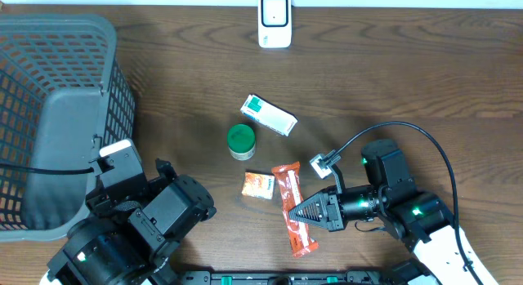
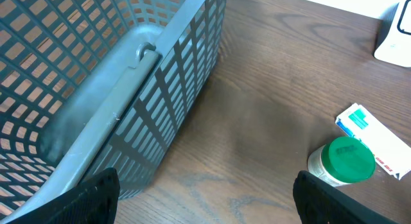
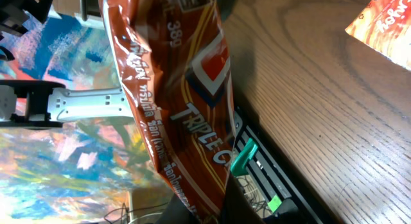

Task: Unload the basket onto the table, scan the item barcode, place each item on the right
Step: 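Carry the chocolate bar to the white barcode scanner with the right gripper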

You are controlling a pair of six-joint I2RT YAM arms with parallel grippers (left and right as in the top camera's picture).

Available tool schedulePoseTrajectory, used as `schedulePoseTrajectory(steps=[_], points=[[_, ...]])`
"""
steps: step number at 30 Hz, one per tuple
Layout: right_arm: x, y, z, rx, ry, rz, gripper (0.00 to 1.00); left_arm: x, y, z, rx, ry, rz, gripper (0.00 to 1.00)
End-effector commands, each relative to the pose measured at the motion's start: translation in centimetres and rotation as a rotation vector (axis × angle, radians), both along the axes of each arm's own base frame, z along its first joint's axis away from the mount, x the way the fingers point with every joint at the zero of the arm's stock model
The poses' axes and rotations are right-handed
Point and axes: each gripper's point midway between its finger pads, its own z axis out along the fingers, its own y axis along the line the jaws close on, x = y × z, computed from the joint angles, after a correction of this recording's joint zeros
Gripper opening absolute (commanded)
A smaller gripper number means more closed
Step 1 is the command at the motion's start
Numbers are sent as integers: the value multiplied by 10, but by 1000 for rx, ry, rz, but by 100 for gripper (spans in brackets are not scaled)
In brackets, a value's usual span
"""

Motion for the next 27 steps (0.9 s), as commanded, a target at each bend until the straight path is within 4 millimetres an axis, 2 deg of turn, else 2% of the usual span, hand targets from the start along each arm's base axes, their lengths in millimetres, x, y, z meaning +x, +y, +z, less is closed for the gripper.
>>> schedulePoseTrajectory(steps=[1,27], points=[[-3,2,11,28,15,13,1,-1,2,-1,2,-2,9,85],[-8,1,9,14,77,6,1,-1,2,-1,2,-2,9,85]])
